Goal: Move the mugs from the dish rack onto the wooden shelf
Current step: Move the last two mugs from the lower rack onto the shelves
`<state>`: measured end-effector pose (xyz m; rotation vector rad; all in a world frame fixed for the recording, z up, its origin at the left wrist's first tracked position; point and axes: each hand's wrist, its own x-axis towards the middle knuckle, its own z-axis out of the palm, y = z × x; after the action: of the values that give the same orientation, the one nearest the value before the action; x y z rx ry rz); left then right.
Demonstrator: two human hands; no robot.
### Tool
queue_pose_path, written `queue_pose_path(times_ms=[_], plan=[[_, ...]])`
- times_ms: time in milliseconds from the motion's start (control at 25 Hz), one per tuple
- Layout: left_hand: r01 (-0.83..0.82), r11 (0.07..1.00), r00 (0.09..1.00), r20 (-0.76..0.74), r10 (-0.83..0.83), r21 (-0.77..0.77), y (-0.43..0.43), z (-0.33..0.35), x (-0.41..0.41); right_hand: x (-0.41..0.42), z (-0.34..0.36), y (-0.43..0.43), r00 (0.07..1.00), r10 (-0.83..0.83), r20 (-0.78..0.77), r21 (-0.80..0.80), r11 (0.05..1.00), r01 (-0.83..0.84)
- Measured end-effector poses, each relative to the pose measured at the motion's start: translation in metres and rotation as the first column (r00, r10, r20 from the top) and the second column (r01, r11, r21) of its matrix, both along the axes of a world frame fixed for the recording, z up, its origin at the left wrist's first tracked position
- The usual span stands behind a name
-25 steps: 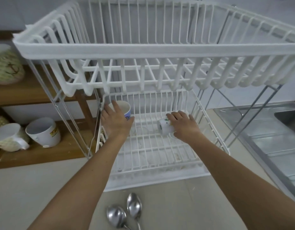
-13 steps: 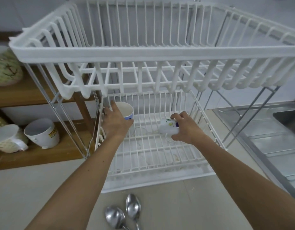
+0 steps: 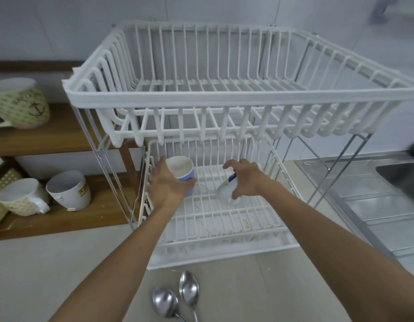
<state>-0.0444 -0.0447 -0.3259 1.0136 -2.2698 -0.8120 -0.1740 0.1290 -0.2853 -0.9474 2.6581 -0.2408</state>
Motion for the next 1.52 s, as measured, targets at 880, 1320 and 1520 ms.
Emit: queue_pose_path(times_ms=[880, 1320, 1520], plan=[[0.021, 0.999, 0.979, -0.205, -0.012, 0.041, 0.046, 0.013, 0.034, 0.069, -0.019, 0.023, 0.895, -0.245, 0.372, -0.789, 0.424, 0.444], [0.064, 0.997, 0.961, -0.267, -0.074, -0.046, 0.094, 0.093, 0.176, 0.174, 0.073, 0.077, 0.976, -0.046, 0.213, -0.818, 0.537, 0.204], [-0.027, 0.993, 0.958, -0.287, -0.008, -0.118, 0.079, 0.112, 0.251, 0.226, 0.109, 0.066, 0.989, 0.071, 0.131, -0.831, 0.552, 0.07]])
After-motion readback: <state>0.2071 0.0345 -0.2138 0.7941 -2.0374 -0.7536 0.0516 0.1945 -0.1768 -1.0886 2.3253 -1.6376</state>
